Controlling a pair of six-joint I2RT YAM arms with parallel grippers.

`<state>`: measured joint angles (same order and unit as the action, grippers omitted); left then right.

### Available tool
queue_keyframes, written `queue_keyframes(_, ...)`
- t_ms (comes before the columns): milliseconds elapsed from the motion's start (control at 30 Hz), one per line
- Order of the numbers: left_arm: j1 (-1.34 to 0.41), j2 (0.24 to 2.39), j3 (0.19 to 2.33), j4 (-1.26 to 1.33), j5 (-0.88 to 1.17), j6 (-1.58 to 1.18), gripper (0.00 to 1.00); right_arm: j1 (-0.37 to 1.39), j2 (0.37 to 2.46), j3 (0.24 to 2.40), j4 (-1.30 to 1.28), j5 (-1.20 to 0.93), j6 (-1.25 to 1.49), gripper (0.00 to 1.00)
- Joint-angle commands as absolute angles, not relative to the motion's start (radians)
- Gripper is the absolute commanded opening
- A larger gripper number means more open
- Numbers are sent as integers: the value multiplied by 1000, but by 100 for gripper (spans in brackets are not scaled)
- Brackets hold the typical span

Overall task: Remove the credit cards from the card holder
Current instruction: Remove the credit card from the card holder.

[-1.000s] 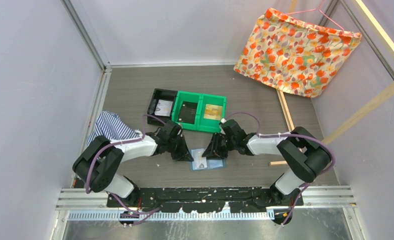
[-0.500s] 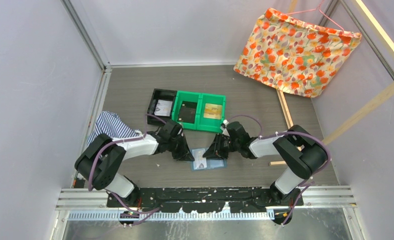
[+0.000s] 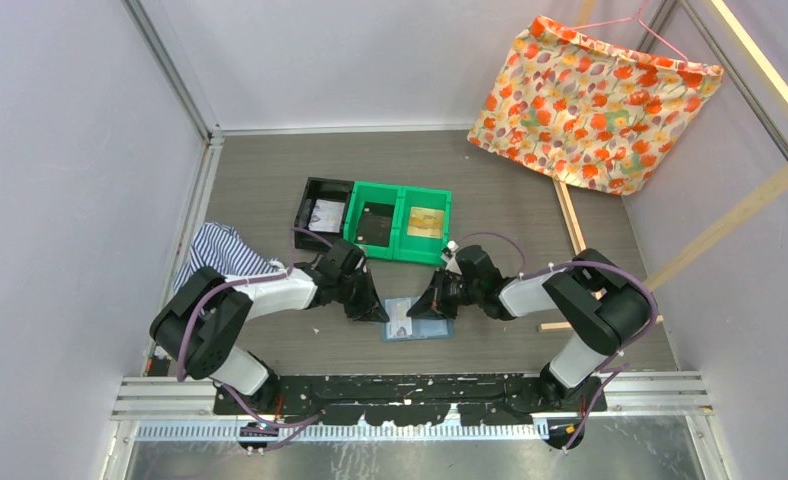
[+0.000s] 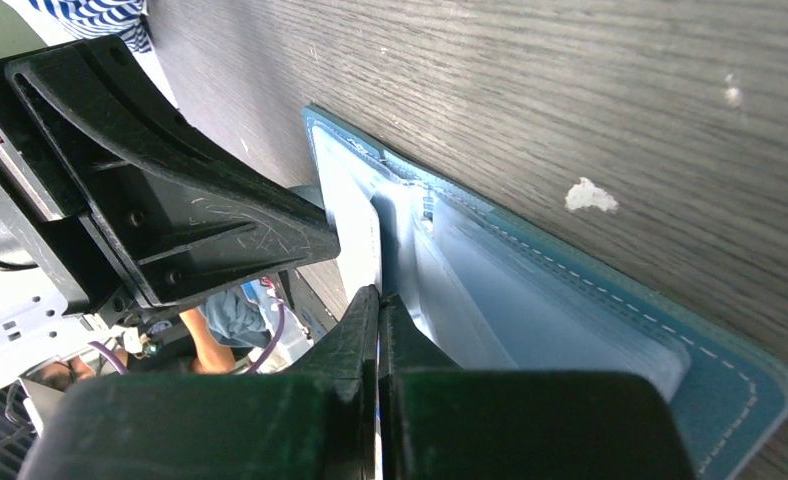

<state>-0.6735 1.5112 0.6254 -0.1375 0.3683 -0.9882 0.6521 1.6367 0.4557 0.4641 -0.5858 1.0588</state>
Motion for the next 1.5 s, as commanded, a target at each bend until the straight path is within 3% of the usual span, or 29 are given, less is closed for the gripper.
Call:
queue_keyframes(0, -682, 1546, 605, -144, 270, -960, 1, 650, 1599, 450, 480, -585, 1044, 1)
queue_keyframes(900, -644, 1567, 608, -152, 285, -937, 1, 540, 1594, 384, 387, -644, 953, 1)
queue_keyframes(1133, -644, 1458, 622, -180, 328, -871, 0, 536, 1603, 392, 401, -682, 936, 1)
queue_keyframes(1167, -644, 1433, 632, -206, 322, -862, 2, 537, 1605, 393, 406, -687, 936, 1)
queue_keyframes(1267, -643, 1363, 656, -284, 284, -838, 21, 537, 1625, 383, 481, -719, 959, 1)
queue_keyframes(1467, -644, 1286, 659, -265, 352, -849, 35, 536, 1740, 343, 761, -794, 1068, 1)
